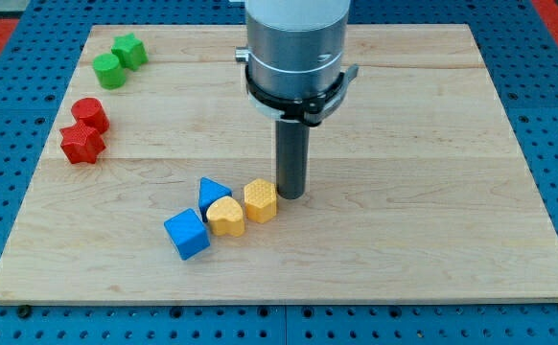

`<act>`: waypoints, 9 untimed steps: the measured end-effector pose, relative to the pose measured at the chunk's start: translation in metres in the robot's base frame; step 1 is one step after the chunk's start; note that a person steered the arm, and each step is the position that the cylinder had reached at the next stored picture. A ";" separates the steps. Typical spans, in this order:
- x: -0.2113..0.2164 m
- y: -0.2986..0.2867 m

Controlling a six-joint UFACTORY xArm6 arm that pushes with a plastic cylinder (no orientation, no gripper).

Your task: Push the green star into the yellow hexagon

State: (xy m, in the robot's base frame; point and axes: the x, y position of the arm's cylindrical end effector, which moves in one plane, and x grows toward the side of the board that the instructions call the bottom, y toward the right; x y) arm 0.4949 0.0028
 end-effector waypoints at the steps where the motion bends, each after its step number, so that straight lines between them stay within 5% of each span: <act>1: 0.002 -0.014; 3: -0.022 0.003; 6: -0.283 -0.085; 7: -0.303 -0.108; 9: -0.302 -0.259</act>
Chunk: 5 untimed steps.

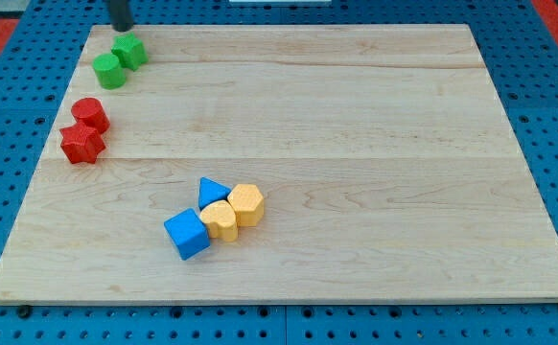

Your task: Push the green star into the yellow hexagon

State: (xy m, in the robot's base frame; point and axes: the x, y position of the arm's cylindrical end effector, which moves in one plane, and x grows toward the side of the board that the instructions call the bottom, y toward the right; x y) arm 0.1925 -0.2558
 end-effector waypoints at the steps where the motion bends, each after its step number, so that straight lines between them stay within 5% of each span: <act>1: 0.044 0.012; 5: 0.119 0.128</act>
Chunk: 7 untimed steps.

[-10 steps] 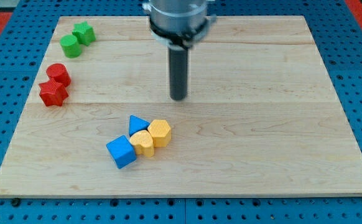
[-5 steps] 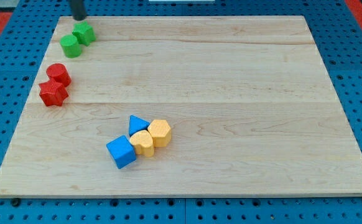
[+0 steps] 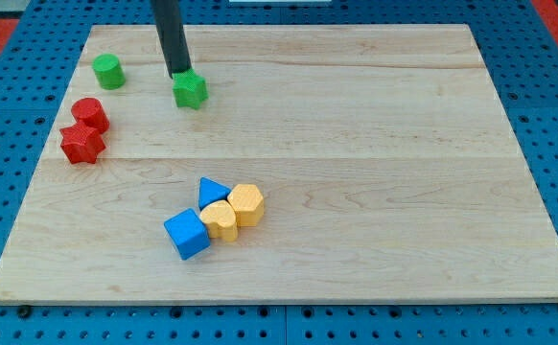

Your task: Push the green star into the yellow hexagon

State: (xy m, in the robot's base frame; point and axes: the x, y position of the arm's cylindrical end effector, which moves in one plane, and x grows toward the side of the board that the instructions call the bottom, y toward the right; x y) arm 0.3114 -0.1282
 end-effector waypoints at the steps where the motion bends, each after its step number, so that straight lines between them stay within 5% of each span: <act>1: 0.041 0.014; 4: 0.145 0.062; 7: 0.164 0.071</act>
